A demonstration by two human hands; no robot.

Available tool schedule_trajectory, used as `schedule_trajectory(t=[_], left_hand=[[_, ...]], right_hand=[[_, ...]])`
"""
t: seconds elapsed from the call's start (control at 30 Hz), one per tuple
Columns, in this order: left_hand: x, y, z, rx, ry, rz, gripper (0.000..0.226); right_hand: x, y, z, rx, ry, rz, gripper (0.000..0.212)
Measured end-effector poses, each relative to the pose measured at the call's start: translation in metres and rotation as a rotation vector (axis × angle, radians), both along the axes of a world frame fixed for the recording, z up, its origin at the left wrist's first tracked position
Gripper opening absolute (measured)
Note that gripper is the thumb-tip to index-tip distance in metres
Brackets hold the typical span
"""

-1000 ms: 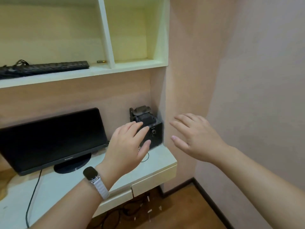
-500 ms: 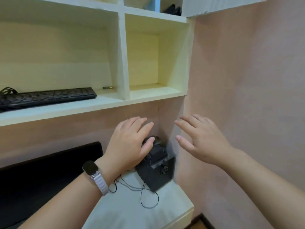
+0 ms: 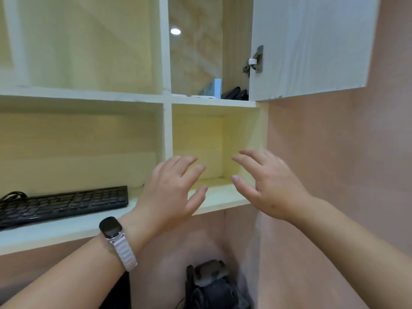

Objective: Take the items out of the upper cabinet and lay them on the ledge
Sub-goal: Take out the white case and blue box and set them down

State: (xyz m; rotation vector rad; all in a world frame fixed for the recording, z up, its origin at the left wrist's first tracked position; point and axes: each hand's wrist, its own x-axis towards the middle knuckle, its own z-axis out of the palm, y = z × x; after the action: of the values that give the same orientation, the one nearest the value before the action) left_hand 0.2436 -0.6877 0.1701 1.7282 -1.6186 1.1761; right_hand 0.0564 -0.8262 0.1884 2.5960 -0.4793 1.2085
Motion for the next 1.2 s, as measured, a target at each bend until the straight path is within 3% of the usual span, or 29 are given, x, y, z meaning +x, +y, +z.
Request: schedule_trajectory(t=[0.3, 0.43, 0.53, 0.73, 0.93, 1.07, 1.2], left_hand=[[0.01, -0.043, 0.137, -0.097, -0.173, 0.059, 0.05], [0.012, -0.057, 0.183, 0.045, -0.141, 0.051, 0.051], [0.018, -0.069, 0.207, 0.232, -0.036, 0.202, 0.056], [0.023, -0.092, 0.224, 0.448, -0.103, 0.45, 0.055], [0.016, -0.103, 0.225, 0.549, -0.034, 0.536, 0.057], [0.018, -0.106, 0.216, 0.468, 0.005, 0.468, 0.047], [0.026, -0.104, 0.213, 0.351, -0.037, 0.372, 0.054]], right_hand=[[0.042, -0.055, 0.104, -0.25, -0.085, 0.09, 0.058], [0.065, -0.072, 0.144, -0.165, -0.135, 0.206, 0.051], [0.084, -0.089, 0.171, 0.029, -0.121, 0.295, 0.047], [0.122, -0.114, 0.205, 0.217, -0.023, 0.257, 0.049], [0.133, -0.122, 0.209, 0.209, 0.037, 0.208, 0.052], [0.128, -0.121, 0.201, 0.183, -0.068, 0.227, 0.045], [0.116, -0.119, 0.189, 0.117, -0.173, 0.311, 0.043]])
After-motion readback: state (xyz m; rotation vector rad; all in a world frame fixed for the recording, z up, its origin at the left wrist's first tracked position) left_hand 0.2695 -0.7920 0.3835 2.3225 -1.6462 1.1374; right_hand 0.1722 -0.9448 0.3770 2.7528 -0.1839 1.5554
